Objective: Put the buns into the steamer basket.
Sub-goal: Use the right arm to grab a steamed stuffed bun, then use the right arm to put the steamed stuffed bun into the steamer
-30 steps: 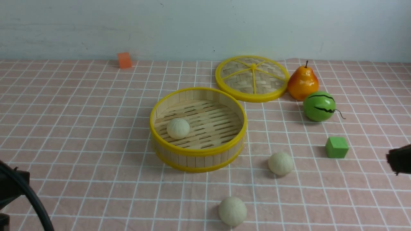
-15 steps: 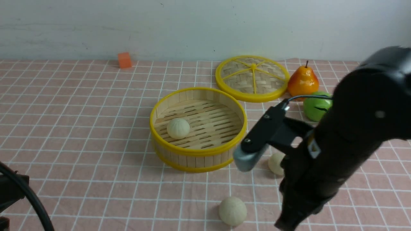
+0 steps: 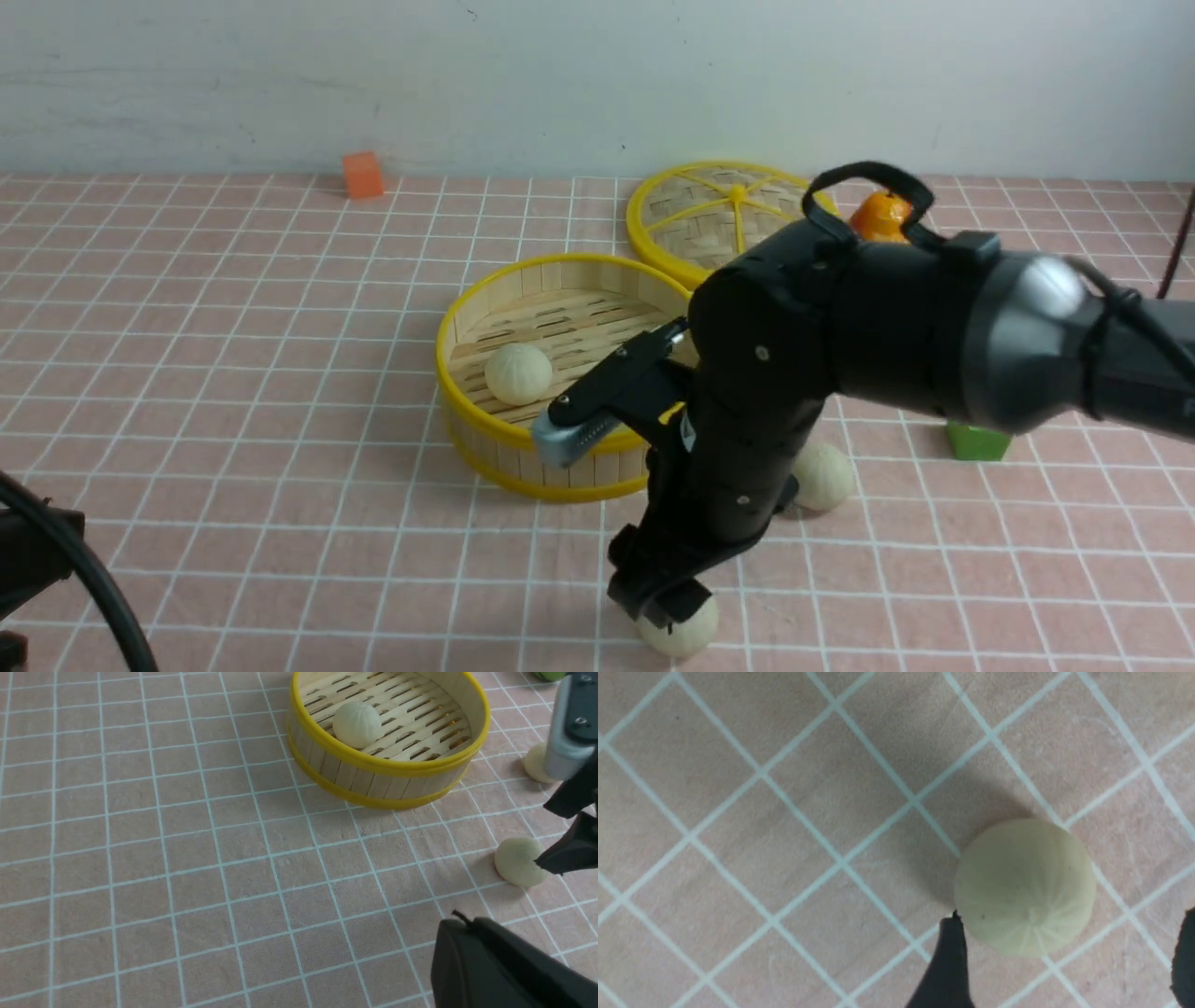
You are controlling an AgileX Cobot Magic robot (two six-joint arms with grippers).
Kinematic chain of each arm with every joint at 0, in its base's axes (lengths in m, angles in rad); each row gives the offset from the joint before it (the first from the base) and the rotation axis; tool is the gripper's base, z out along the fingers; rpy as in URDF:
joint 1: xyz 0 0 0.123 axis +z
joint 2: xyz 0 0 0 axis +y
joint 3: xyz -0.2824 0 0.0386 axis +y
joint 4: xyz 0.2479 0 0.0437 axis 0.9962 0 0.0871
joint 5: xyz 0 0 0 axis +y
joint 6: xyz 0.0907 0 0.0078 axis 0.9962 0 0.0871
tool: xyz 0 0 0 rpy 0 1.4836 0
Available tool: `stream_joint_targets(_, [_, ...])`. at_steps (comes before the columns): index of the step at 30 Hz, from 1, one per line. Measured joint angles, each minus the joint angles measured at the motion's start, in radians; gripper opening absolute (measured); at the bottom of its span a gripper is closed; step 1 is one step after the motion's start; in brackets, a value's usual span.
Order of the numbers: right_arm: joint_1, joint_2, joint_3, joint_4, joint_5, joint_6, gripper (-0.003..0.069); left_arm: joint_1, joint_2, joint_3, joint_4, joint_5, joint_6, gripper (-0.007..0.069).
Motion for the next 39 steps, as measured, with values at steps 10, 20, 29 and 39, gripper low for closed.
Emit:
stream_joint_targets(10, [0.0,0.068,-0.002,0.0,-0.053,0.007,0.022,0.0,0.0,0.0,0.0,0.007,0.0,-0.0011])
stream_joint_targets(20, [0.0,0.068,-0.232,-0.046,0.123,-0.037,0.0015,0.0,0.0,0.0,0.0,0.008,0.0,-0.0006])
stream_joint_targets(29, [-0.06,0.158,-0.53,-0.108,0.085,0.003,0.0015,0.0,0.0,0.0,0.001,0.008,0.0,0.0])
stream_joint_targets(39, [-0.098,0.353,-0.574,-0.105,-0.011,0.07,0.0117,0.0,0.0,0.0,0.001,0.018,0.0,0.0008])
